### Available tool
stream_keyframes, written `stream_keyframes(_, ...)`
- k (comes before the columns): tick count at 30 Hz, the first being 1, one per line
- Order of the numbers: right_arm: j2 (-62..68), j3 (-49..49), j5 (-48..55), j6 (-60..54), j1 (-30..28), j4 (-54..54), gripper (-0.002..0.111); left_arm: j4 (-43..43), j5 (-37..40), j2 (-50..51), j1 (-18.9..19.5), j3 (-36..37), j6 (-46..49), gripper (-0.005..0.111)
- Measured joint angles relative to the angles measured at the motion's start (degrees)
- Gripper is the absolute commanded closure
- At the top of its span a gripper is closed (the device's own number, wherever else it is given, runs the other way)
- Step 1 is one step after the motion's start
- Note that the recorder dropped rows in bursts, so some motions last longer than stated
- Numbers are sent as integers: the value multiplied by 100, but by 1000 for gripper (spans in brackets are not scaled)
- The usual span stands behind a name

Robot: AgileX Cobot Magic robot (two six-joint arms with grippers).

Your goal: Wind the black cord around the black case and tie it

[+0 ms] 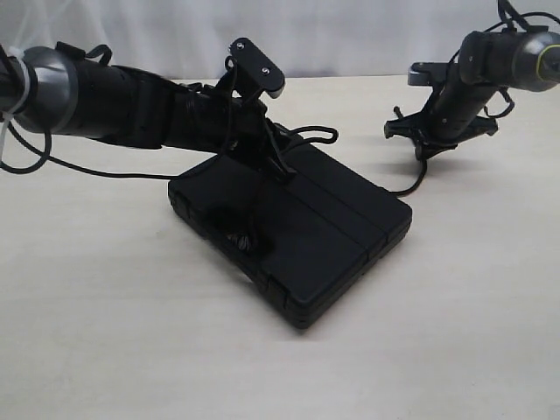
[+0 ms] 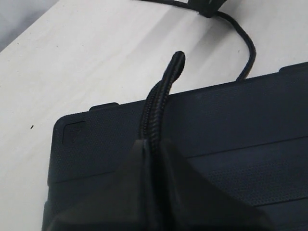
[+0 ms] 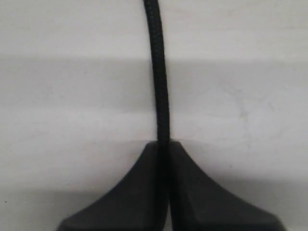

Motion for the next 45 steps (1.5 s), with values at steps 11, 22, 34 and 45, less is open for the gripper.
stream_keyframes(11, -734, 1542, -1458, -848, 130, 562, 104, 0, 0, 0, 0, 0, -12, 107)
stream_keyframes(22, -1798, 3448, -2749, -1732, 429, 602, 104, 0, 0, 0, 0, 0, -12, 107)
stream_keyframes(34, -2836, 4526, -3793, -2927, 927, 568, 104, 0, -167, 0, 0, 0, -23, 107)
stream_keyframes(45, -2836, 4575, -3993, -4660, 1330, 568, 104, 0, -1095, 0, 0, -399, -199, 107)
